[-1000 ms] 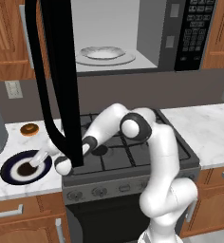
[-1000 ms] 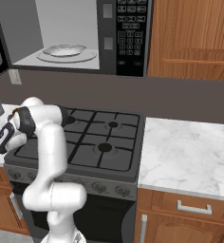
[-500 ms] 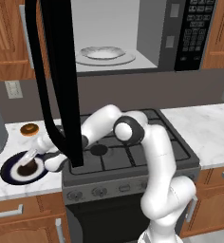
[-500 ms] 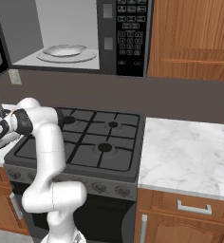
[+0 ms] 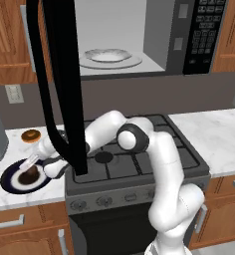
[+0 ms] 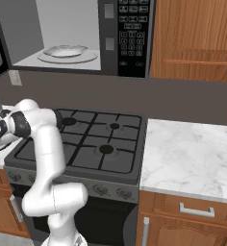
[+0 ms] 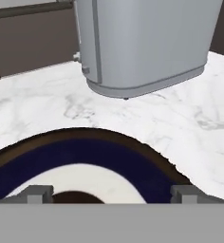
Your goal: Pick the mushroom from the microwave and place it on plate located on the counter.
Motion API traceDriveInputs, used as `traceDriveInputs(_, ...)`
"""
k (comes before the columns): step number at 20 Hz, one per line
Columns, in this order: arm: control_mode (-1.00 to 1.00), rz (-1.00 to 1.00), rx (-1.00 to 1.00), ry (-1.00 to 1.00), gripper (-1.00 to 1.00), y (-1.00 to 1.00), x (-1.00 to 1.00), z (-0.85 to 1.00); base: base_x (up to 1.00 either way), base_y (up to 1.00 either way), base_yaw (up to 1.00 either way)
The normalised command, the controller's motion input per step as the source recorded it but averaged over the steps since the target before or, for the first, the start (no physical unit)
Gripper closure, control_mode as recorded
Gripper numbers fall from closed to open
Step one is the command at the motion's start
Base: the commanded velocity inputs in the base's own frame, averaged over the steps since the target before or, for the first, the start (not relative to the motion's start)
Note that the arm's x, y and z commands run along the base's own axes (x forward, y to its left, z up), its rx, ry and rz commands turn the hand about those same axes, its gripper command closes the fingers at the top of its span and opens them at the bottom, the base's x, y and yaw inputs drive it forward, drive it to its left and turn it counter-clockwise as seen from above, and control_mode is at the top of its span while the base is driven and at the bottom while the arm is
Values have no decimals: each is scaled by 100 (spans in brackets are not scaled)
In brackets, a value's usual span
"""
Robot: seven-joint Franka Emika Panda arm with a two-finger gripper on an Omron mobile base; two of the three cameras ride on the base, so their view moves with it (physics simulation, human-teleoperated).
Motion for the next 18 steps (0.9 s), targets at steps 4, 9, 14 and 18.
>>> traceDriveInputs(4,-100,-10,0,4,-100,-97,0,53,0,0,0)
traceDriveInputs(9,-100,-20,0,10,-100,-99,0,69,0,0,0)
traceDriveInputs(14,-100,-29,0,17,-100,-100,0,71,0,0,0)
traceDriveInputs(18,-100,-31,0,18,-100,-100,0,72,0,0,0)
